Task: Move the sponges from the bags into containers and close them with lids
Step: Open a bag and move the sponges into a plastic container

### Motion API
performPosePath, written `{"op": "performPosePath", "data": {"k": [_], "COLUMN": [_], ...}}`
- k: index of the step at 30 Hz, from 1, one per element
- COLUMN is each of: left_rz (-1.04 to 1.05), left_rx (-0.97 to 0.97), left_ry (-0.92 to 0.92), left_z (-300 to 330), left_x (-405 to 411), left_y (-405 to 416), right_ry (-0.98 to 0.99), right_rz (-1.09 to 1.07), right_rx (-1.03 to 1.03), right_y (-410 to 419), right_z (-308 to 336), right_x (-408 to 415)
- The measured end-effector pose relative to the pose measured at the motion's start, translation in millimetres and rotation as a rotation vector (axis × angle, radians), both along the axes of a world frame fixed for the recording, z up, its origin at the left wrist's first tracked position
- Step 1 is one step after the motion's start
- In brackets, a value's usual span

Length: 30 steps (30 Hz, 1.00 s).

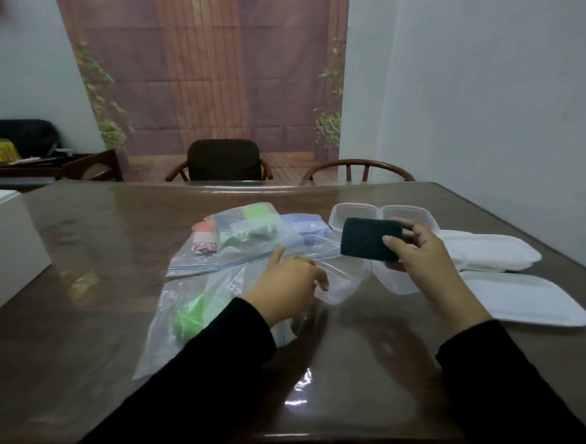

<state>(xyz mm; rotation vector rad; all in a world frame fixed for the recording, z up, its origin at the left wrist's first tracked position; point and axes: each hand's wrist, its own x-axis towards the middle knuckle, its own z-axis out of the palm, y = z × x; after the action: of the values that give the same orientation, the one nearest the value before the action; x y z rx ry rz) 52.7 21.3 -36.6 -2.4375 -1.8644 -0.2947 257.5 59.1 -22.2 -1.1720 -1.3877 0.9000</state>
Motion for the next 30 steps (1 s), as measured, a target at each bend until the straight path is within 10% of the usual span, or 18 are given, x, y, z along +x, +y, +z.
{"op": "performPosePath", "data": {"k": [9, 30], "left_rz": [0.053, 0.138], "left_rx": [-0.095, -0.167], "left_ry": [-0.285, -0.285], "left_z": [6.8, -8.4], "left_x": [-28.0, -24.8], "left_y": [-19.7, -22.4], "right_ry": [-0.207, -1.309], "right_rz": [0.188, 0.434], "right_rx": [-0.087, -0.021], "right_y": [-12.3, -2.6], "right_z": [12.2, 30.9], "right_x": [-20.5, -72.7]}}
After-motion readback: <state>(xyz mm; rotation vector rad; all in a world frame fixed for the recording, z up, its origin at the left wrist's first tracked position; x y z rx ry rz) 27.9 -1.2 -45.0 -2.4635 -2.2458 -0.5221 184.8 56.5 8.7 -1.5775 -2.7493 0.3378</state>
